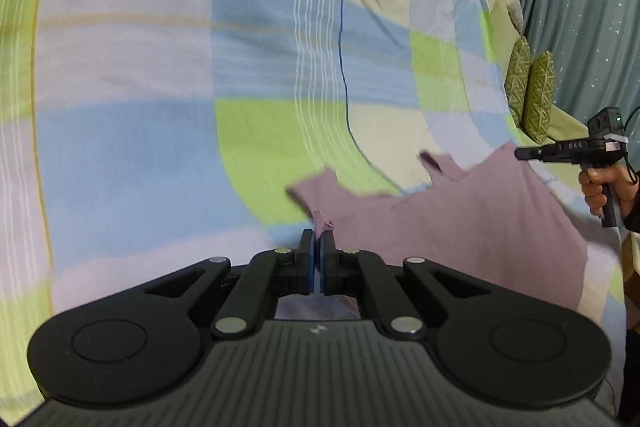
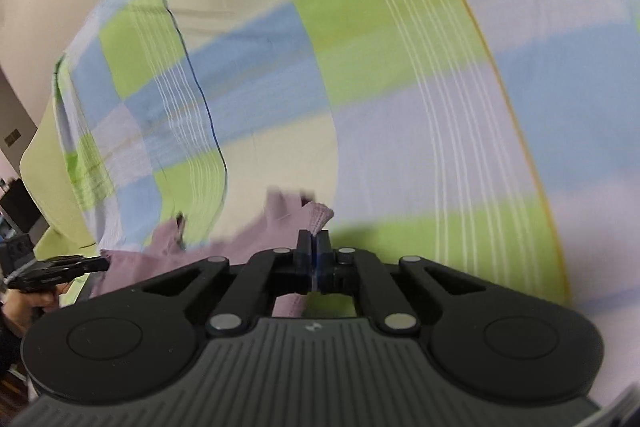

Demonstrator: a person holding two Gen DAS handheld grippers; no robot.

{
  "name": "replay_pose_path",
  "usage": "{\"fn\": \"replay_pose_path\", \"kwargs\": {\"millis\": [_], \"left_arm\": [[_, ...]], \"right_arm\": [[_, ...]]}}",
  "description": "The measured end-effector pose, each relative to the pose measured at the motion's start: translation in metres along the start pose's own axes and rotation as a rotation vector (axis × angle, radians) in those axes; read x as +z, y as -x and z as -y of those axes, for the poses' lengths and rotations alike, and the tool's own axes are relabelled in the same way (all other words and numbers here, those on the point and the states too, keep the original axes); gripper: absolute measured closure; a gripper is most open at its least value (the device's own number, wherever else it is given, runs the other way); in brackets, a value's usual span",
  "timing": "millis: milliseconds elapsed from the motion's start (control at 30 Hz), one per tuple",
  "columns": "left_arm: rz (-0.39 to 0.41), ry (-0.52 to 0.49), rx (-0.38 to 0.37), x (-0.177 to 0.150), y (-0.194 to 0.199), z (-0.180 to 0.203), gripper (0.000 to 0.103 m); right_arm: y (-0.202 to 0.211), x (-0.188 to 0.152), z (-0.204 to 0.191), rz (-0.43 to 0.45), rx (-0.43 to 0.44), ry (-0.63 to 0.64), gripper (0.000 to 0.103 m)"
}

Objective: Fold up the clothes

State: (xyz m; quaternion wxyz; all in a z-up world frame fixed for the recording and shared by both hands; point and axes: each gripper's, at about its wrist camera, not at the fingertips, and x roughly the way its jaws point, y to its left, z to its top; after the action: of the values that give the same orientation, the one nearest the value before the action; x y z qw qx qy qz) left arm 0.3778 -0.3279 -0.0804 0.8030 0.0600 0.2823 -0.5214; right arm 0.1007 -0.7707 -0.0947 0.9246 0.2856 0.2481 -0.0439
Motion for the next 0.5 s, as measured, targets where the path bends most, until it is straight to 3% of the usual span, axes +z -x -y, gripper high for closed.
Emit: {"fn": "replay_pose_path", "kwargs": {"millis": [100, 300, 400, 500], "left_arm": [[-0.008, -0.014, 0.015, 0.015, -0.015, -0.010, 0.103], [-0.072, 0.024, 0.034, -0.002, -0.059, -0.029, 0.103], [-0.048, 0.033, 0.035, -0.007, -0.060, -0.031, 0.103], [-0.001, 0.026, 0.034, 0.002, -0.051, -0.032, 0.103]], "right_arm": [[-0.010, 0.021, -0.005, 0.054, -0.016, 0.029, 0.102], [-0.064, 0.014, 0.016, -0.042, -0.089, 0.019, 0.102], [-0.073, 0.008, 0.024, -0.057, -0.099, 0.000, 0.102], [-0.063, 0.014, 0.020, 0.002, -0.078, 0.005, 0.102]]}}
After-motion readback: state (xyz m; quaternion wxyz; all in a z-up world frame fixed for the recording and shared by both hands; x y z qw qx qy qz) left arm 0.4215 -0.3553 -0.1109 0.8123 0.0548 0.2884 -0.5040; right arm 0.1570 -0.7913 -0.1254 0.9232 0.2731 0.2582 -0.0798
